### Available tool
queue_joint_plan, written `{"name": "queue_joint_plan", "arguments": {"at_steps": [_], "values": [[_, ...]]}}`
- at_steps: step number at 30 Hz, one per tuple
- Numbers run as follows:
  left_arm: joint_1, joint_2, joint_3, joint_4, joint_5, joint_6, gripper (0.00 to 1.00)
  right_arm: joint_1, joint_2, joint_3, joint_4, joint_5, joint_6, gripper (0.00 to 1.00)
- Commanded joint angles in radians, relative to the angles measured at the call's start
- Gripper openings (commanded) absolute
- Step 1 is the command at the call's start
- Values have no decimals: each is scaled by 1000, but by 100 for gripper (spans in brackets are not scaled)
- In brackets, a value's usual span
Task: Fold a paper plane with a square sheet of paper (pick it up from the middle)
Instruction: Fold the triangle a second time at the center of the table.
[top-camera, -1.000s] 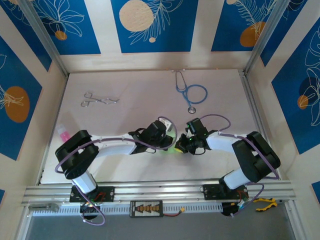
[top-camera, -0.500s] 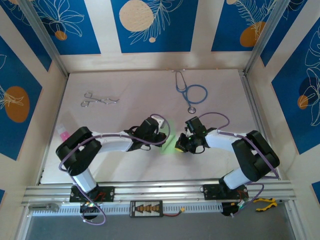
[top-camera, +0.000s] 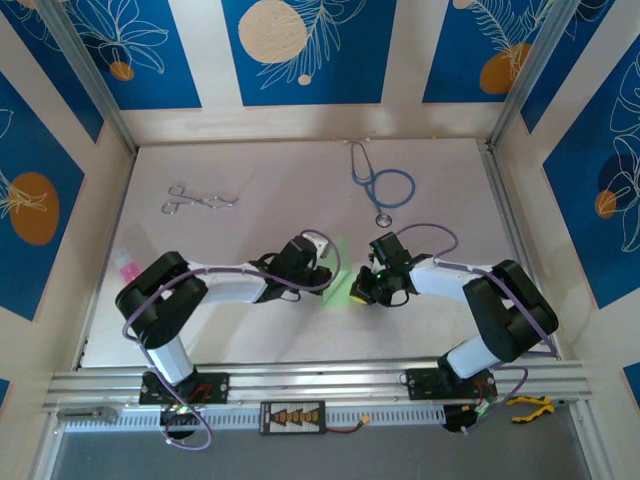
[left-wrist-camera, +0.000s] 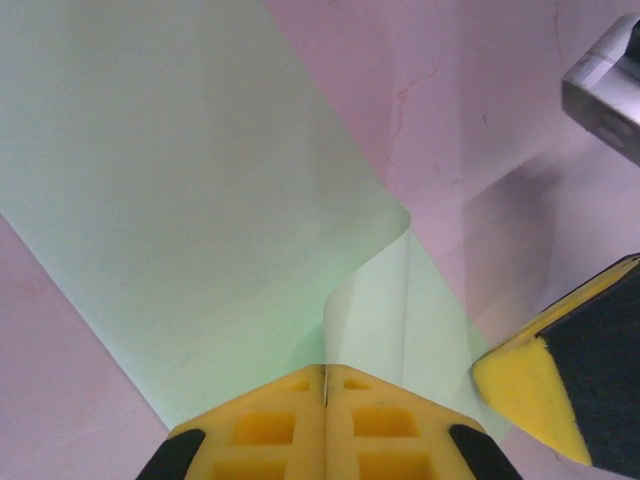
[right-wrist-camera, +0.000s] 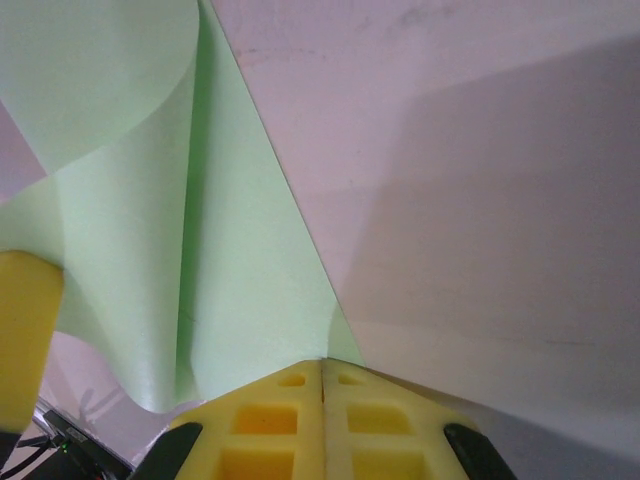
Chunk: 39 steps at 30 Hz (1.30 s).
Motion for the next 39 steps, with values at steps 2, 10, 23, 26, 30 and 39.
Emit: {"name": "queue_joint_plan", "arguments": {"at_steps": [2, 10, 23, 26, 30, 39], "values": [[13, 10, -35, 30, -24, -4, 0, 11, 25, 11, -74, 42, -12, 0], [13, 11, -57, 62, -51, -1, 0, 15, 30, 15, -79, 44, -13, 0], [15, 17, -57, 73, -89, 54, 0, 17, 38, 18, -80, 40, -15, 0], [15, 20, -57, 79, -89, 62, 0, 19, 40, 18, -80, 40, -15, 0], [16, 27, -52, 83, -83, 66, 0, 20, 43, 21, -83, 39, -16, 0], [18, 43, -54, 90, -81, 62, 0, 21, 43, 28, -94, 44, -20, 0]]}}
